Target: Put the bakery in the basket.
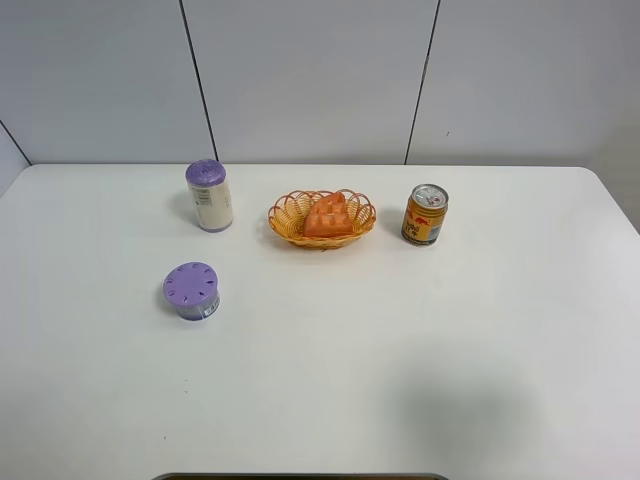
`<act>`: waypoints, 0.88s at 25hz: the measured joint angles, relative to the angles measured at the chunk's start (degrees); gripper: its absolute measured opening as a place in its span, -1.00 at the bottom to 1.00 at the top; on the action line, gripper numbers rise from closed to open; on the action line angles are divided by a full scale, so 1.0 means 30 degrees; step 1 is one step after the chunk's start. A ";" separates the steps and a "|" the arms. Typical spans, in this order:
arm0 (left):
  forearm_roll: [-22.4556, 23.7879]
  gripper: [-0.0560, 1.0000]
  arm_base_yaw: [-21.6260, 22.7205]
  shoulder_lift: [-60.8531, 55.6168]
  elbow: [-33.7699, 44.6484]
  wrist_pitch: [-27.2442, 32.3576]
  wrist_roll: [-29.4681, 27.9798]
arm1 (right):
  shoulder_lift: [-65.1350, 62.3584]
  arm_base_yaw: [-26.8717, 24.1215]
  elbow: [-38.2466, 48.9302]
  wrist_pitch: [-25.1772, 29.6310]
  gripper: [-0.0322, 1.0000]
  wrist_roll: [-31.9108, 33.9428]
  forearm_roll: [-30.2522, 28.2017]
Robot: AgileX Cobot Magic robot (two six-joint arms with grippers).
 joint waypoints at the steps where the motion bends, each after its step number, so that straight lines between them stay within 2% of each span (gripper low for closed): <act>1: 0.0000 0.99 0.0000 0.0000 0.0000 0.0000 0.0000 | -0.0499 0.0000 0.0032 -0.0068 0.91 0.0000 0.0000; 10: 0.0000 0.99 0.0000 0.0000 0.0000 0.0000 0.0000 | -0.4505 0.0000 0.0152 -0.0185 0.91 -0.0015 0.0000; 22: 0.0000 0.99 0.0000 0.0000 0.0000 0.0000 0.0000 | -0.4718 0.0000 0.0152 -0.0185 0.91 -0.0015 0.0000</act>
